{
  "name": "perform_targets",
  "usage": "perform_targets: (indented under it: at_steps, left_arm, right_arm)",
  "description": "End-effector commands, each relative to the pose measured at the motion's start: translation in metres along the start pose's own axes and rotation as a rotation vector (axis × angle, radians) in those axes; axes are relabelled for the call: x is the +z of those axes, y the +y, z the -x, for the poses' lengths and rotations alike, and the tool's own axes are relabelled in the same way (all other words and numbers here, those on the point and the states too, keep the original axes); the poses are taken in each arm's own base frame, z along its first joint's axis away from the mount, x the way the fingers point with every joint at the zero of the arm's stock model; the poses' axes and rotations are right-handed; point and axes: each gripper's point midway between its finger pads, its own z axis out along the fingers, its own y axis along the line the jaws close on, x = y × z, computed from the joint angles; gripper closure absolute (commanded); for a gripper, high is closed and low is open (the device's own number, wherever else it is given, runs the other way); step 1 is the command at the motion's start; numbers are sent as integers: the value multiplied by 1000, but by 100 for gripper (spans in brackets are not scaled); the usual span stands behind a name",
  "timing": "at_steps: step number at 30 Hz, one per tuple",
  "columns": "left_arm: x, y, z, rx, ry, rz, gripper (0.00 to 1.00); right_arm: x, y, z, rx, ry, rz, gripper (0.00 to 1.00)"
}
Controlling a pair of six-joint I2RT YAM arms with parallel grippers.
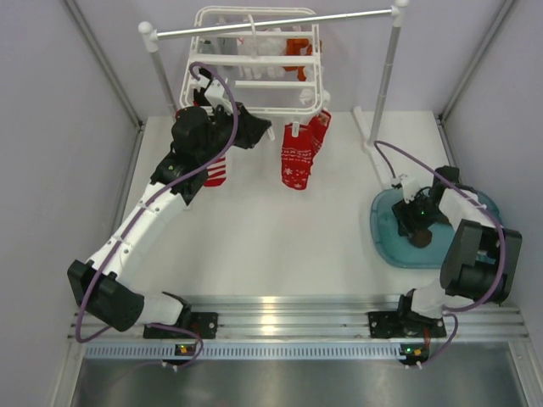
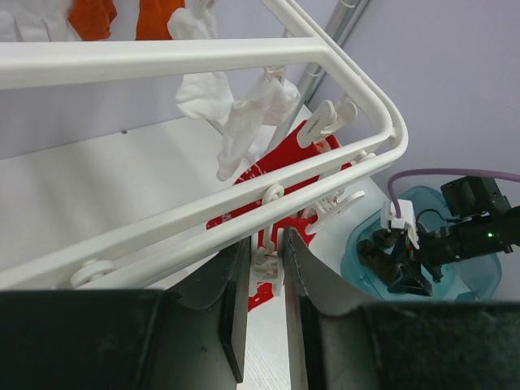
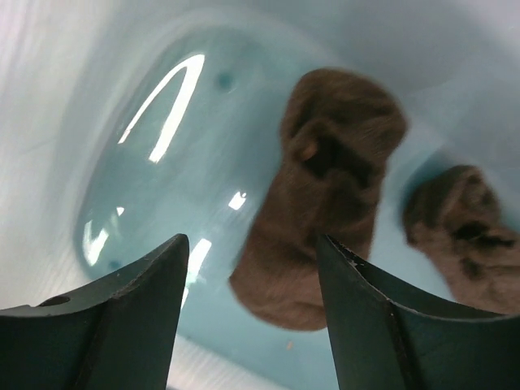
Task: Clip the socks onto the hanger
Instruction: Adjust the sock in the bin, then pick up the sock from the bin.
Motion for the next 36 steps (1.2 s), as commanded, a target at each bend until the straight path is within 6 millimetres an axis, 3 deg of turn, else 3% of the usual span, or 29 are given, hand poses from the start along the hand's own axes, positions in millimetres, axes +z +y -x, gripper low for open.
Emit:
perform_targets:
  at_steps: [1,5,7,13,15,17,19,20,21,22,23,24,25,26,27,31,33,35,36]
  left_arm:
    - [-4,-6,17,22,-55,-24,100]
    - [-5,-5,17,26,-56,-18,100]
    - [-6,-5,16,25,-54,-16,100]
    - [-5,-5,16,24,-54,-19,100]
    - [-5,-6,16,24,-53,-22,100]
    - [-6,-7,17,25,-53,-27,100]
    - [-8,-7,16,24,-49,-27,100]
    - [-8,-7,15,25,-46,-27,100]
    - [-9,-7,15,26,-46,-29,100]
    - [-10,-7,16,28,-46,-27,100]
    - [-11,-8,17,29,-48,-31,100]
    - [-11,-8,16,30,-43,-34,100]
    - [-12,-8,16,30,-43,-39,100]
    - [-12,-9,16,29,-43,-41,100]
    - [-13,-10,15,24,-40,-46,100]
    - [-15,-14,17,20,-41,-68,100]
    - [-15,-15,18,19,-43,-74,100]
    - [-16,-18,17,18,-37,-91,100]
    - [-17,-19,17,17,-33,-97,100]
  right_arm:
    - [1,-41,25,15,-109,-131,37]
    - [10,-44,21,6,-108,-129,40]
    - [16,-42,18,8,-98,-112,48]
    - [24,-35,6,-27,-53,-55,88]
    - [17,-34,8,-62,-62,-45,100]
    - [1,-26,13,-133,-94,-21,100]
    - [-27,-24,41,-270,-192,-18,100]
    - [-48,-11,57,-348,-243,33,100]
    - [-58,-8,60,-340,-234,49,100]
    - [-68,6,74,-406,-273,100,100]
    - [-79,27,73,-405,-262,184,100]
    - [-99,29,94,-453,-303,183,100]
    - [-106,46,109,-502,-353,240,100]
    - [-115,63,111,-505,-355,301,100]
    - [-125,75,129,-569,-386,313,100]
    - [-145,126,164,-691,-472,410,100]
    - [-149,158,187,-805,-525,433,100]
    - [-153,175,199,-888,-553,420,100]
    - [-154,195,206,-961,-568,434,100]
